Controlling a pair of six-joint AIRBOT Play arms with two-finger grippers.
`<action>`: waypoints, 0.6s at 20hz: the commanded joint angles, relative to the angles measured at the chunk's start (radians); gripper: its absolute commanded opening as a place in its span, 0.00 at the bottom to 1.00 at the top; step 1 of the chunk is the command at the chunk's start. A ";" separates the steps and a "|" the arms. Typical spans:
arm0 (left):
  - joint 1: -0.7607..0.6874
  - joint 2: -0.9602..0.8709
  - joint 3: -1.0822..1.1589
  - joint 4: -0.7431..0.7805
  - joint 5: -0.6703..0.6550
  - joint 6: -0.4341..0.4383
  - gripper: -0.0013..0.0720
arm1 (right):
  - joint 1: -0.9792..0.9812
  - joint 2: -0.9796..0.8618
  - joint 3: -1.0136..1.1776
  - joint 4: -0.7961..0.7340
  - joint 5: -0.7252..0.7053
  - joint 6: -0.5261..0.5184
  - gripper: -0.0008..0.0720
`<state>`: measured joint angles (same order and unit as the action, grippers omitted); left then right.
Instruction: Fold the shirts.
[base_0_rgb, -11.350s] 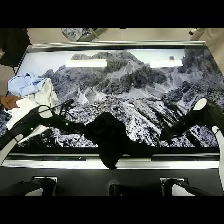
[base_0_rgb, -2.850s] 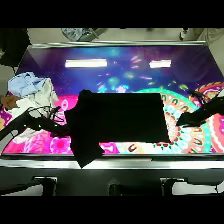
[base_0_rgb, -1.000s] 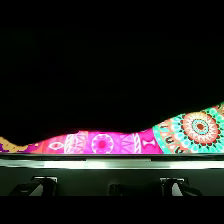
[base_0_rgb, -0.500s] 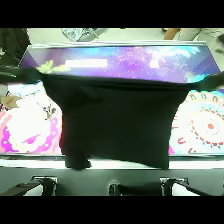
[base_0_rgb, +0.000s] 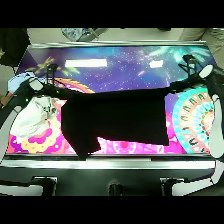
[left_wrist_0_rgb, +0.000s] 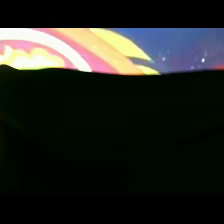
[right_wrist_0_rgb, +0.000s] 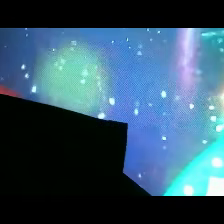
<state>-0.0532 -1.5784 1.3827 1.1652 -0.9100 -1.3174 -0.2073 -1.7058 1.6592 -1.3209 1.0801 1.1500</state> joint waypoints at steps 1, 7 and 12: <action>-0.019 -0.034 0.018 -0.032 -0.033 -0.043 0.14 | 0.024 -0.026 0.010 0.034 -0.006 0.025 0.17; 0.200 0.000 0.100 -0.029 -0.536 -0.056 0.83 | -0.161 0.043 0.070 -0.006 0.530 -0.110 0.75; 0.307 0.080 -0.285 -0.042 -0.510 0.023 0.56 | -0.227 0.084 -0.105 -0.004 0.649 -0.118 0.73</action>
<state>0.1967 -1.5314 1.2621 1.1366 -1.3815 -1.3415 -0.4004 -1.6474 1.6386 -1.3254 1.6199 1.0462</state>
